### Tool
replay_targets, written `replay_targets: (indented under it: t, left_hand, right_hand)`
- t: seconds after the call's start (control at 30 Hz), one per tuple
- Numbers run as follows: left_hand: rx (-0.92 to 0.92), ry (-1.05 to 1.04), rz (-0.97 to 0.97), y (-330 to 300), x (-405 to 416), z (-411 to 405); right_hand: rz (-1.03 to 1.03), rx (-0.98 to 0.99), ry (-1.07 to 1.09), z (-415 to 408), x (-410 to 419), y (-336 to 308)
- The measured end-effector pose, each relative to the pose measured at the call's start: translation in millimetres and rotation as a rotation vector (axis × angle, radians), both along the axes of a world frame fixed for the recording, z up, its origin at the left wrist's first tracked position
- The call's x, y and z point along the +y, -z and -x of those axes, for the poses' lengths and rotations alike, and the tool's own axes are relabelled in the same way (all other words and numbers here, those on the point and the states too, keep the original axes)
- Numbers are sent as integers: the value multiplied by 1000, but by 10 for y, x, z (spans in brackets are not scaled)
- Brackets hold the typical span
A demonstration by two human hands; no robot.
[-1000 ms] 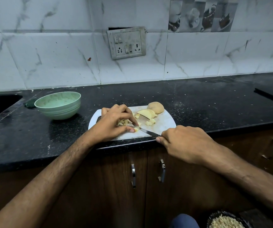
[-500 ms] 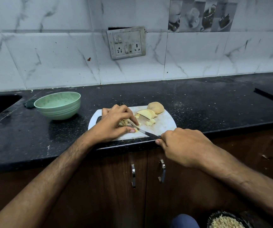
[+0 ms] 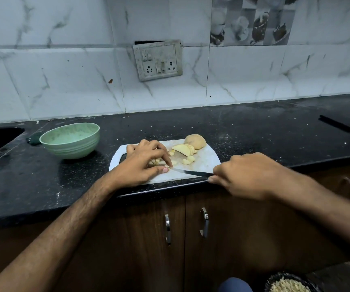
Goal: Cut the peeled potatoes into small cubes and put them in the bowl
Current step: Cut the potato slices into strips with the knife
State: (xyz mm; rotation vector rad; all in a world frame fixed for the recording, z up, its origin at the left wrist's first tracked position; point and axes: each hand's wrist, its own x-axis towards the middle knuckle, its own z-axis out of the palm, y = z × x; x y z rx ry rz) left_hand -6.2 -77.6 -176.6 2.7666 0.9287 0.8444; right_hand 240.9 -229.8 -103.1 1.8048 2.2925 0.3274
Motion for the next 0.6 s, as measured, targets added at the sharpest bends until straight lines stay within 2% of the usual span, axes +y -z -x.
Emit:
replay_targets:
  t: [0.17,0.23,0.3,0.37,0.43,0.5,0.6]
  left_hand:
    - [-23,-62,-26,8,14,-7]
    - [-39,-58,-21,-13,18,-16]
    - [-20,-57,-66,-51,31,-45]
    - [72,-32,-148,-109,33,-130]
    - [175,18,-218,-164,22,-290]
    - [234,64,-246,-191,20,-458]
    - [289,92,-319,-168,76,-605]
  right_hand:
    - [146,335,62,-476,334,-153]
    - [145,604,77,-590,547,-86]
    - [147,959,84,-591,752,55]
    - [109,1282,42,-475,934,212]
    - [19,1523,0,-299,1085,318]
    - [-72,1663,-8,-126,1206,382]
    - [-149,1743,2,25,1338,465]
